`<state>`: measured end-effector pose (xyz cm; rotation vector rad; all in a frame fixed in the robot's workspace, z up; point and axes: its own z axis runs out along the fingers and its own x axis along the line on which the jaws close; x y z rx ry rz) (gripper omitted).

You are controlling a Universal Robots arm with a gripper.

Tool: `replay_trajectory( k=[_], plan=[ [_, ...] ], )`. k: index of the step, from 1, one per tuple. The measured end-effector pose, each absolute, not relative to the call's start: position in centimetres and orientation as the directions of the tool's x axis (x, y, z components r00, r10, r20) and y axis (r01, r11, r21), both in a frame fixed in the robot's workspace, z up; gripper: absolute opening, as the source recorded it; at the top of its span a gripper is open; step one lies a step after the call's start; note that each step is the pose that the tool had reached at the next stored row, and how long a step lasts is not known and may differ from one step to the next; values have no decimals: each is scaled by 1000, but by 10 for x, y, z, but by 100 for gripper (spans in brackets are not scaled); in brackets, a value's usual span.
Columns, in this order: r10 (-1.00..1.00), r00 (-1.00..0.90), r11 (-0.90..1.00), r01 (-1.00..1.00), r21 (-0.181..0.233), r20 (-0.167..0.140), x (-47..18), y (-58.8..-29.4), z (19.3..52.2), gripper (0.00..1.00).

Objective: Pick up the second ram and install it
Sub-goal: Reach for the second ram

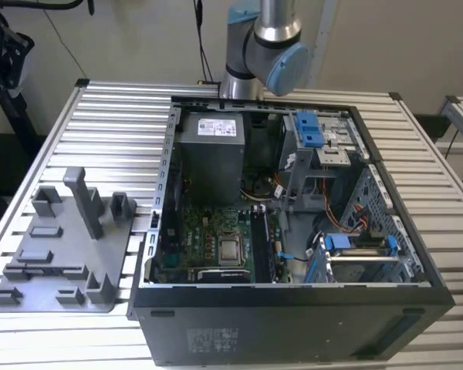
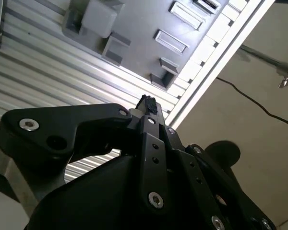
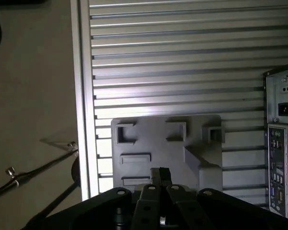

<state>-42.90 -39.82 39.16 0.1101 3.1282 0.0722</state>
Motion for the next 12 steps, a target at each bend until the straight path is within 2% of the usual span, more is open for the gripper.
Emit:
replay_trajectory(
  k=[4,12],
  plan=[
    [71,-997,996,70,47,-9,-428,-405,391,11],
    [71,-997,996,70,47,-7,-427,-441,390,11]
  ],
)
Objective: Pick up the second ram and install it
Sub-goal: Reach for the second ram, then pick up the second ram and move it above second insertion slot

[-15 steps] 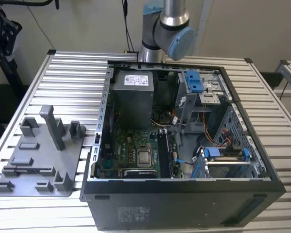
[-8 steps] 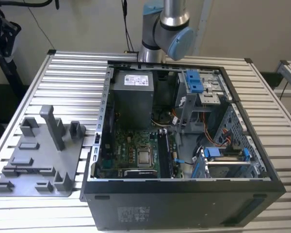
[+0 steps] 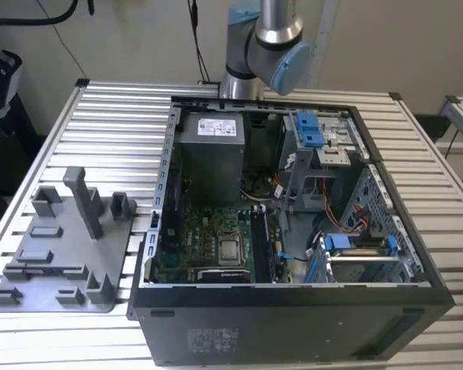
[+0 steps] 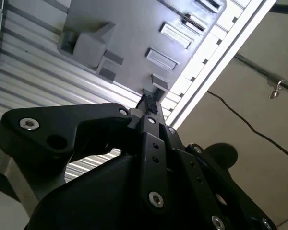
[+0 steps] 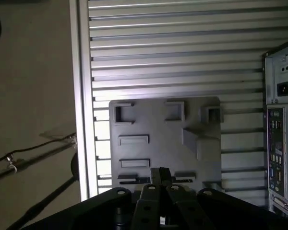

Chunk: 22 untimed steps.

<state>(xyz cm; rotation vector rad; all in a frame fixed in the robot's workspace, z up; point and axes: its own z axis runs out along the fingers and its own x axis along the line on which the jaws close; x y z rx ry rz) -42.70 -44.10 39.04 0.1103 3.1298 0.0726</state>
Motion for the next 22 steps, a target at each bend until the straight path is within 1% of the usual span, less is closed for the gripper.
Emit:
replay_trajectory(
  k=[9,15,22],
  plan=[
    [71,-998,996,70,46,-3,-417,-480,390,11],
    [71,-998,996,70,46,-1,-405,-492,389,11],
    [71,-998,996,71,46,-1,-405,-493,389,11]
  ],
)
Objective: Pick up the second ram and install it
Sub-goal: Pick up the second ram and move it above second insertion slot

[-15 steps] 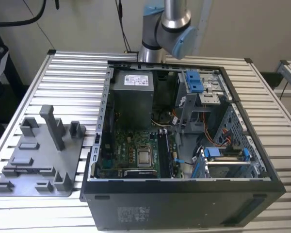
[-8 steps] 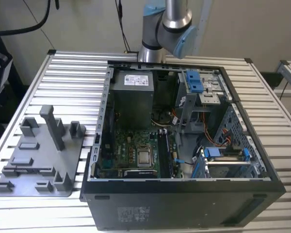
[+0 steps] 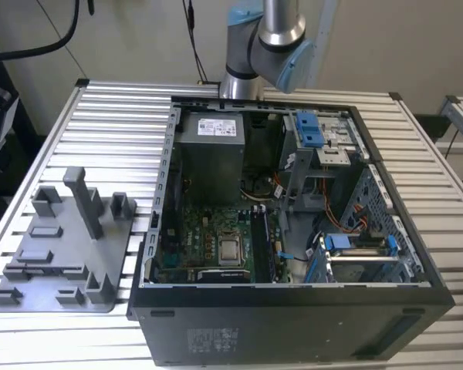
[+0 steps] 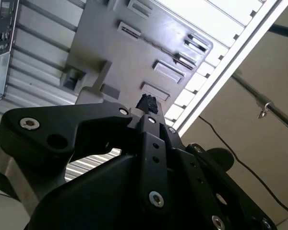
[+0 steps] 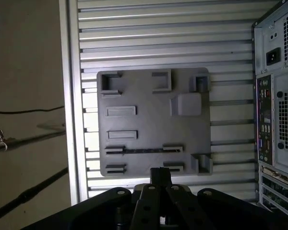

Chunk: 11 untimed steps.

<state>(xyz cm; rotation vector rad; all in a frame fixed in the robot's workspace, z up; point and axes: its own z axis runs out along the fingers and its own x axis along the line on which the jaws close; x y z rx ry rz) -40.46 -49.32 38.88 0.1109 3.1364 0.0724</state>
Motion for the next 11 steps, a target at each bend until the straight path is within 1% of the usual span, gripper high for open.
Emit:
replay_trajectory(
  k=[11],
  plan=[
    [69,-998,997,69,46,-1,-405,-493,389,11]
  ],
)
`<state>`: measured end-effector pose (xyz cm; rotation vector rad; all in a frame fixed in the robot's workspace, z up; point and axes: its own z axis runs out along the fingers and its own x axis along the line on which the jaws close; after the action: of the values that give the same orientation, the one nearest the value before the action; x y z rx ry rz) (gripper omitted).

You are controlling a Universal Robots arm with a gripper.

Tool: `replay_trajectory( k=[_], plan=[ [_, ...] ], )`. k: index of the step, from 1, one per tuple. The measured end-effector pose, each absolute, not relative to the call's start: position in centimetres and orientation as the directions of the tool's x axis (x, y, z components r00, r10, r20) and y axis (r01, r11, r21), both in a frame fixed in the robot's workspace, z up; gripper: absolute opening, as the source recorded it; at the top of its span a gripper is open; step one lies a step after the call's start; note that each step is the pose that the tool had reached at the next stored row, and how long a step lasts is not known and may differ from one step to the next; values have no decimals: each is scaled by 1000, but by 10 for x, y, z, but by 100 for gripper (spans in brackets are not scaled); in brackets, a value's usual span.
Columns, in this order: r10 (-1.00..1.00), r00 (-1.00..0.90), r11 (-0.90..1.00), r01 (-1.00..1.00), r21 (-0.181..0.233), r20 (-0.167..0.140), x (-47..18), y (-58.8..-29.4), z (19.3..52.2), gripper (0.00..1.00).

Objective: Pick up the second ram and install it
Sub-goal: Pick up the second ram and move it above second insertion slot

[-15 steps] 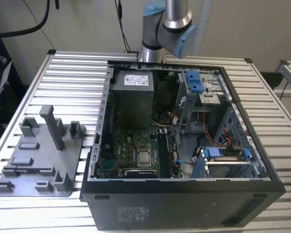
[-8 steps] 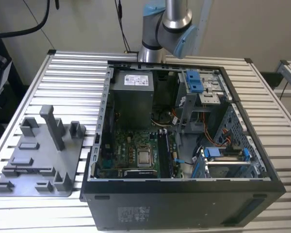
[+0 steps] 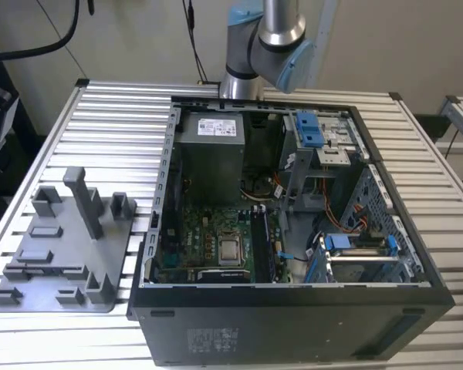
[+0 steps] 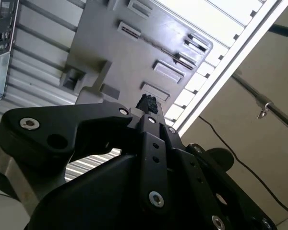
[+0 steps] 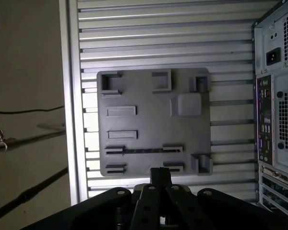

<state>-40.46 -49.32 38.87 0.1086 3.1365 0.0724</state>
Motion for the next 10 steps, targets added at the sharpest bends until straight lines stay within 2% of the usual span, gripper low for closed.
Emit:
replay_trajectory(
  k=[10],
  plan=[
    [-22,-1000,999,-22,41,-1,-405,-493,389,11]
  ],
)
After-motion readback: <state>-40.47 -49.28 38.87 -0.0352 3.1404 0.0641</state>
